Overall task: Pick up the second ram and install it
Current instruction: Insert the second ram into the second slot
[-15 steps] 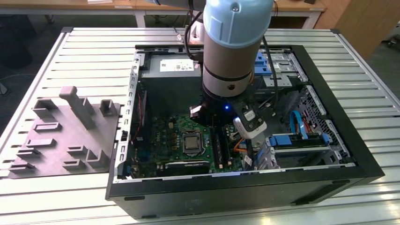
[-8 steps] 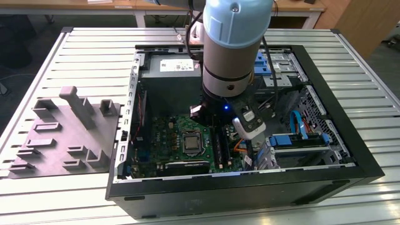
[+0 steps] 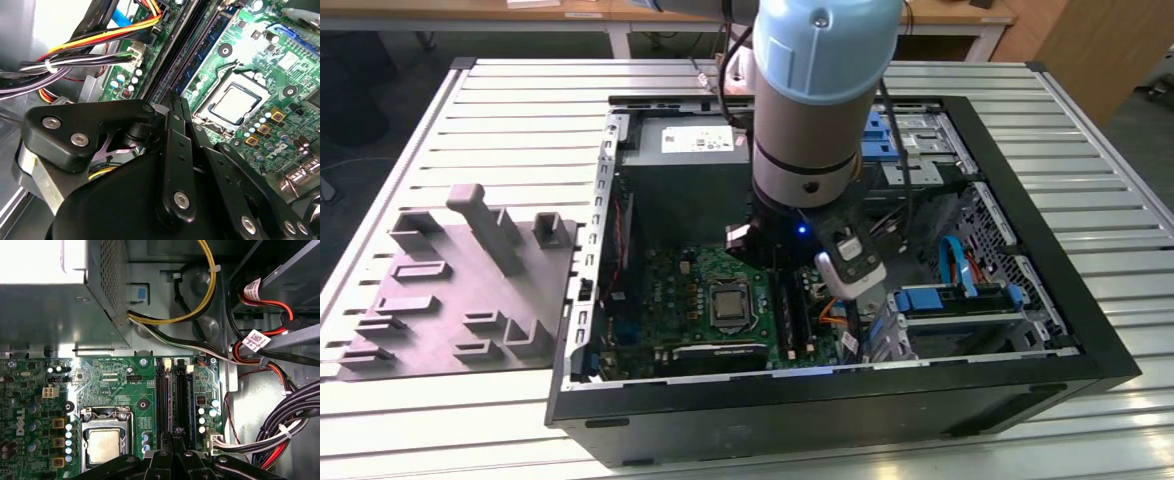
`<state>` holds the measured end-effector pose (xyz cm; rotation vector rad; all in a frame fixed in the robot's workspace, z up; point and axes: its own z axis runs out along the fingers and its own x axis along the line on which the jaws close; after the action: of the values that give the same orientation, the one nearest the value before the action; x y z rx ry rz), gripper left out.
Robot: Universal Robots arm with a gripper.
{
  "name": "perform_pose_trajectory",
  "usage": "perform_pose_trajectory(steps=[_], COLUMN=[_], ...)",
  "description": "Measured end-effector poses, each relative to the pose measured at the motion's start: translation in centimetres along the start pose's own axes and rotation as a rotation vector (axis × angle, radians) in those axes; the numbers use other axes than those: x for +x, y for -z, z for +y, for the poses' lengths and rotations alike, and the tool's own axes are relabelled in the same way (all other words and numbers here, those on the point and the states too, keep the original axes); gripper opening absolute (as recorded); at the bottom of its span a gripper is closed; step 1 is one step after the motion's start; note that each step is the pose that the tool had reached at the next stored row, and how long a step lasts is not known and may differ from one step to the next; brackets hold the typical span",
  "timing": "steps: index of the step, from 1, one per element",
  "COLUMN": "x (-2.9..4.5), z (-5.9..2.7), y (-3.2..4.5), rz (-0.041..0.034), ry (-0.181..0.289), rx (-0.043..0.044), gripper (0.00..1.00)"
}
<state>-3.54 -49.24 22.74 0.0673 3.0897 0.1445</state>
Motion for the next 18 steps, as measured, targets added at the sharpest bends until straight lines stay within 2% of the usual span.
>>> perform_pose_trajectory(steps=[18], x=[0.08], z=[-0.04], y=[-0.4], rz=[0.0002], ry=[0.001], rx=[0.0004], gripper=[0.11])
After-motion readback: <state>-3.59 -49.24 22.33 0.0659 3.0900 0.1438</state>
